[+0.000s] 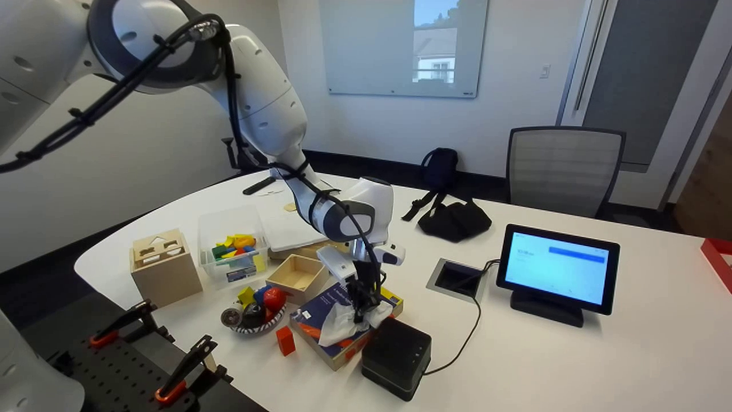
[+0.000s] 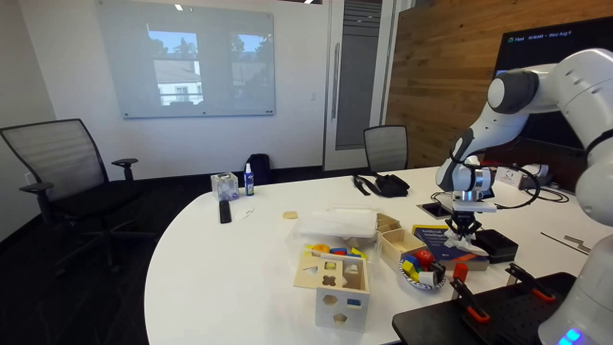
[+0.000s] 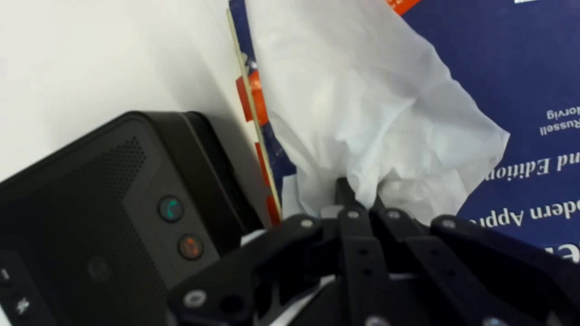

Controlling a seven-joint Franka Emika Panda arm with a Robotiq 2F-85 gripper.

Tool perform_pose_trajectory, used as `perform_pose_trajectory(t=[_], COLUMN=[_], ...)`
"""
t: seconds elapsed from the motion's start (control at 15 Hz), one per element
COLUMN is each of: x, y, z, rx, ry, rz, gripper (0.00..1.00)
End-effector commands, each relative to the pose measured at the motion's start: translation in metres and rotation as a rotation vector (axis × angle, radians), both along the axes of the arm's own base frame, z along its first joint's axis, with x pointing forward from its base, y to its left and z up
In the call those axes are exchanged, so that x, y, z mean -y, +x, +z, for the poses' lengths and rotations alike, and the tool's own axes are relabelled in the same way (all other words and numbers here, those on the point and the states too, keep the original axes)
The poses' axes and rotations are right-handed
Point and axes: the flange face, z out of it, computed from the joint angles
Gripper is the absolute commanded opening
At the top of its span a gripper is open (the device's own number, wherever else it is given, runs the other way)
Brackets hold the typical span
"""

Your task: Use the paper towel to wipe the book

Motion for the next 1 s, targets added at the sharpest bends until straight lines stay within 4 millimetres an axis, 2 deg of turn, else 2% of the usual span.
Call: perform_pose_trajectory(t=[0.0,0.6,0.93], x=[-0.018,-0.080,-0.108], y=[-0.012,0.022,0.027], z=[-0.009,-0.011,-0.018], rx=[-0.001,0.106,0.102], ry=[0.035,0.096,0.141], rz=[0.004,0.105,0.187], gripper=[0.01,0.01,0.01])
